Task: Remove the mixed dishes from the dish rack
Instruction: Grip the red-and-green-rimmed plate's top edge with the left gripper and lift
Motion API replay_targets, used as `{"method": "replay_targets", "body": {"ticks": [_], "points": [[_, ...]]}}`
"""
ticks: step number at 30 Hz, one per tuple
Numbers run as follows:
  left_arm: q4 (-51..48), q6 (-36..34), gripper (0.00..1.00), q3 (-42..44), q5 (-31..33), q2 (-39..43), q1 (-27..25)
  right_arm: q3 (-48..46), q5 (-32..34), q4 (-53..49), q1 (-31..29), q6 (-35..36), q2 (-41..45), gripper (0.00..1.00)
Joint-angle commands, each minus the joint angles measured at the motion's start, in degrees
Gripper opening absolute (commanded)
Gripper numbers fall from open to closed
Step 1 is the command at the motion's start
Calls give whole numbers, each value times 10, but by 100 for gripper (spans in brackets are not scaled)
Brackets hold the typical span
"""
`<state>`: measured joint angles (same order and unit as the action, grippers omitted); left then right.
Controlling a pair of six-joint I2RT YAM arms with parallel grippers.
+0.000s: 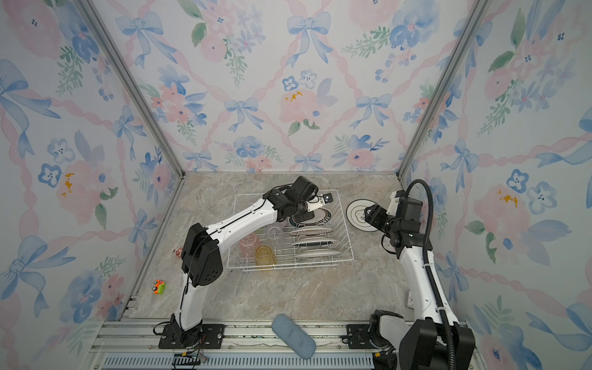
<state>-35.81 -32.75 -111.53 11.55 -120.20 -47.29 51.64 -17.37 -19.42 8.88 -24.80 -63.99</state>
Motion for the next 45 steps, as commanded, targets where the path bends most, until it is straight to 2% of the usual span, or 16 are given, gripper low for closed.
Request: {"method": "replay_targets", "body": {"ticks": [1,6,11,28,35,40,45], "points": [[-7,13,0,-21,31,-19,-14,0,-7,4,-6,1,9,70],[-6,14,0,-42,85,-29,-25,-5,-8,8,-10,-1,11,70],[6,14,0,-56,108,-23,-27,-7,-11,12,-17,-1,15,70],[12,58,0,-77,90,65,-9,-15,-56,44,-33,-1,27,68],[12,103,0,-87,18,104,28,-31,-114,96,-33,-15,33,66],[11,162,0,-81,-95,136,68,-46,-194,152,-33,-31,31,64],[12,218,0,-63,-214,159,105,-71,-277,243,-36,-68,26,57]]}}
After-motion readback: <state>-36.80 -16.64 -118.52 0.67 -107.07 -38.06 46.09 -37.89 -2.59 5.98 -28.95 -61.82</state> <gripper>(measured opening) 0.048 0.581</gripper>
